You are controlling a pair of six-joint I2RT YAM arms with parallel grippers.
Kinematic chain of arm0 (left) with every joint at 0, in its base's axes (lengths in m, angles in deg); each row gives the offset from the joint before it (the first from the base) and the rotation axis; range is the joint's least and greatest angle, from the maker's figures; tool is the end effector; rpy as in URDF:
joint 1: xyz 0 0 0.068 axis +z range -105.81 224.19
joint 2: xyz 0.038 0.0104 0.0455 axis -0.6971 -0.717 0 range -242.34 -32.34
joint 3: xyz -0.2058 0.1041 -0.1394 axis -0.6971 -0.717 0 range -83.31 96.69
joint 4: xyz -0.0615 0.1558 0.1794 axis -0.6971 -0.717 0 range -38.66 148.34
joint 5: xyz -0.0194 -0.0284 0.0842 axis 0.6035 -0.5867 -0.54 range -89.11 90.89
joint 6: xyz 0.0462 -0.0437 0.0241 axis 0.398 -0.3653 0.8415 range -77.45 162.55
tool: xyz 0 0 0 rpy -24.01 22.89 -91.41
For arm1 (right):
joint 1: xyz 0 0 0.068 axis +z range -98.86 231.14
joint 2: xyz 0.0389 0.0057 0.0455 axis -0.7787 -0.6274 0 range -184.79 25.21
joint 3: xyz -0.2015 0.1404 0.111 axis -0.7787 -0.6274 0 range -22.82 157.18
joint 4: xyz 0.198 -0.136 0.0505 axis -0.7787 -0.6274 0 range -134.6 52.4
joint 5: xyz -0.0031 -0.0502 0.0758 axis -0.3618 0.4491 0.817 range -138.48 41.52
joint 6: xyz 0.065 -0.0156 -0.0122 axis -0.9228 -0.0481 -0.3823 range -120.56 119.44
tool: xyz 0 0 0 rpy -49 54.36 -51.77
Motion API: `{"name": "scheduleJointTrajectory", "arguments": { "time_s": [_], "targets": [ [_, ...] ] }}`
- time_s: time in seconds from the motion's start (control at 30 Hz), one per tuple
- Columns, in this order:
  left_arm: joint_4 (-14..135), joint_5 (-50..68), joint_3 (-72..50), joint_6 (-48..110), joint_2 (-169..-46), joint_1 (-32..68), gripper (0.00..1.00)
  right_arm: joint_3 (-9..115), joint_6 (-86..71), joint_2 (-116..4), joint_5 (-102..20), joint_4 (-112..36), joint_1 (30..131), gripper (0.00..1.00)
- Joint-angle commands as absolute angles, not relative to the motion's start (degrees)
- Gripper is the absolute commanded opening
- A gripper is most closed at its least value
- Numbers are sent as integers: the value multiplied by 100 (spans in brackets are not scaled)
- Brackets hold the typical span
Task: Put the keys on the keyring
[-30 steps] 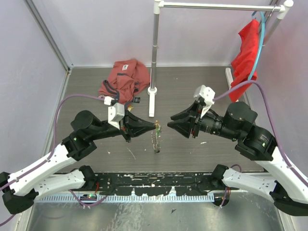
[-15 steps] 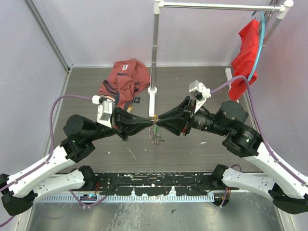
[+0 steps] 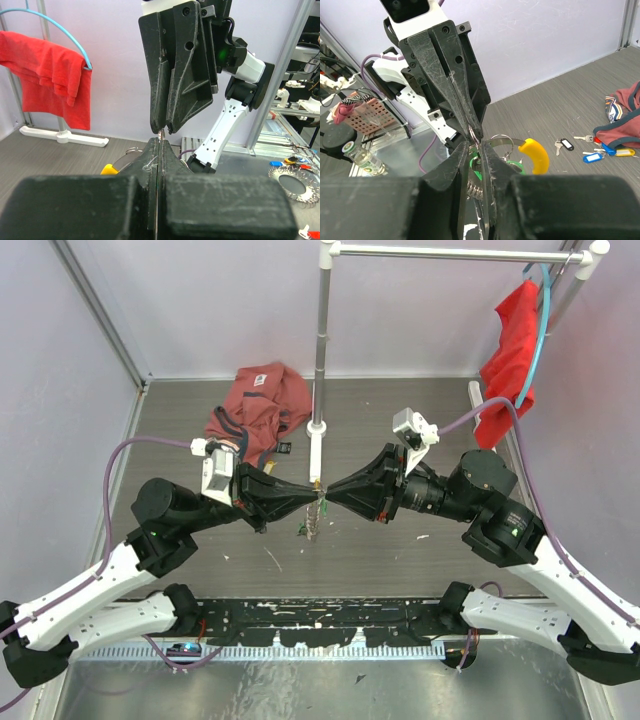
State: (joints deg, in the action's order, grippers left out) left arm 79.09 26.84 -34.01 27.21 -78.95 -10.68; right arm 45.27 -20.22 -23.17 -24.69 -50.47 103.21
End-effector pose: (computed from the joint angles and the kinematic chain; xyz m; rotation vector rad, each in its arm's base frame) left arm 0.0834 -0.1599 0.4225 0.8302 1.0212 -1.3221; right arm 0.0836 0.1431 0.4565 -0.7918 1.3959 1.2980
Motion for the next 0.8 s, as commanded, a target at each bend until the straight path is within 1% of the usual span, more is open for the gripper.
{"name": "scheduleJointTrajectory", "arguments": {
  "time_s": [0.0,0.1,0.3,0.77],
  "targets": [
    [8288,2631,-3308,2714,-7848,-1075,0,4564,-1987,-2307,-2374,-4850,10352,18],
    [8279,2621,-3304,2714,-7846,-1074,0,4570,-1989,-2330,-2338,-4868,10348,14],
    [8263,2620,-3298,2717,-7840,-1082,0,4594,-1981,-2297,-2338,-4906,10352,1],
    [8284,2598,-3276,2734,-7831,-1079,0,4600,-1878,-2242,-2601,-5342,10352,1]
  ]
}}
